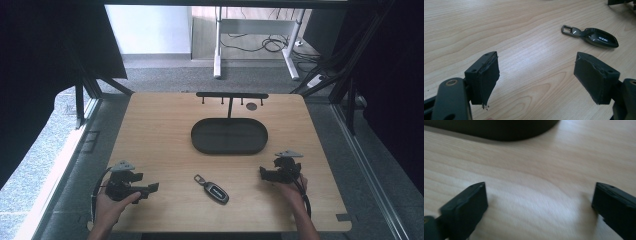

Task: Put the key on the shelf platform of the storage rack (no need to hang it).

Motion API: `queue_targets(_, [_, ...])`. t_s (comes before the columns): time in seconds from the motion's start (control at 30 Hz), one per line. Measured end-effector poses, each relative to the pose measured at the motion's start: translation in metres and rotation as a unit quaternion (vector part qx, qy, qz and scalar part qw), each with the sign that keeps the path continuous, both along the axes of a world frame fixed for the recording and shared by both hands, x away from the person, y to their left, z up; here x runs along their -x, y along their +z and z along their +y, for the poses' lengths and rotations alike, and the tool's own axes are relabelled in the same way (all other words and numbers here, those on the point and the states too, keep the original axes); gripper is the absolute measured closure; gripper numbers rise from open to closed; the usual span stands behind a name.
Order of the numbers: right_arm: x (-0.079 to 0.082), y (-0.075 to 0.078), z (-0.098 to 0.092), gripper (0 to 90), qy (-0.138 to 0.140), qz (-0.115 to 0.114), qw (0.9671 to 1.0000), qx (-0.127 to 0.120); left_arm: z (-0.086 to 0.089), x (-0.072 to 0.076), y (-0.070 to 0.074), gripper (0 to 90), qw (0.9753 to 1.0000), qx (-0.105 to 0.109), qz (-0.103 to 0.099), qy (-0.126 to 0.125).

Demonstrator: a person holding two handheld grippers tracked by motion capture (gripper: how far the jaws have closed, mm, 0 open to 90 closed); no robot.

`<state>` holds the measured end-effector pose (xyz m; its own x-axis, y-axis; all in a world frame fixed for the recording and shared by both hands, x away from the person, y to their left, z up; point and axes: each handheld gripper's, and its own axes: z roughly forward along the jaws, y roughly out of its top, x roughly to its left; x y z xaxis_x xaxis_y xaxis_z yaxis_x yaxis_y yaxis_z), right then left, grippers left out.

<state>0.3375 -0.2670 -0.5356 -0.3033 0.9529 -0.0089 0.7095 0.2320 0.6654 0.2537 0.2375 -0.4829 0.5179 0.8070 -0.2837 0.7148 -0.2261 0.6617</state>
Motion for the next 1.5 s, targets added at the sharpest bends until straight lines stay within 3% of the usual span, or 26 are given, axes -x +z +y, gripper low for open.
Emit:
queue_targets(0.13, [0.011,0.010,-0.008,17.4,0.017,-0.003,0.9996,-0.023,0.000,0.002,0.001,20.7,1.0000,0.000,-0.002,0.001])
queue_targets(0.2, [0.015,0.014,-0.009,18.3,0.023,-0.009,0.9995,-0.022,-0.001,0.002,0.002,20.7,1.0000,0.001,-0.003,0.000])
queue_targets(0.23, [0.022,0.022,-0.010,20.1,0.037,-0.024,0.9989,-0.017,-0.002,0.002,0.003,20.7,1.0000,0.000,-0.004,-0.001])
queue_targets(0.37, [0.028,0.031,-0.010,22.5,0.053,-0.033,0.9978,-0.019,-0.003,0.002,0.002,20.7,1.0000,0.000,-0.003,-0.003])
queue_targets(0.57, [0.031,0.043,0.002,27.4,0.091,-0.033,0.9952,-0.014,-0.001,0.000,0.000,20.7,1.0000,0.000,0.000,0.001])
queue_targets(0.83, [0.036,0.052,0.012,30.9,0.110,-0.038,0.9931,-0.016,-0.002,0.002,0.001,20.7,1.0000,0.001,-0.001,-0.001])
queue_targets(1.03, [0.042,0.066,0.022,35.2,0.141,-0.048,0.9887,-0.017,-0.001,0.002,0.001,20.7,1.0000,0.000,-0.001,0.002])
queue_targets(1.17, [0.042,0.070,0.027,35.9,0.151,-0.049,0.9872,-0.020,0.000,0.002,0.002,20.7,1.0000,0.000,-0.001,0.004])
queue_targets(1.37, [0.039,0.075,0.043,39.0,0.182,-0.028,0.9828,-0.016,-0.001,0.002,0.003,20.7,1.0000,-0.001,-0.004,0.001])
queue_targets(1.43, [0.038,0.078,0.050,40.2,0.198,-0.020,0.9799,-0.012,-0.001,0.002,0.002,20.7,1.0000,-0.001,-0.004,0.002])
queue_targets(1.5, [0.037,0.079,0.053,40.4,0.201,-0.019,0.9795,-0.010,-0.001,0.002,0.002,20.7,1.0000,-0.001,-0.004,0.000])
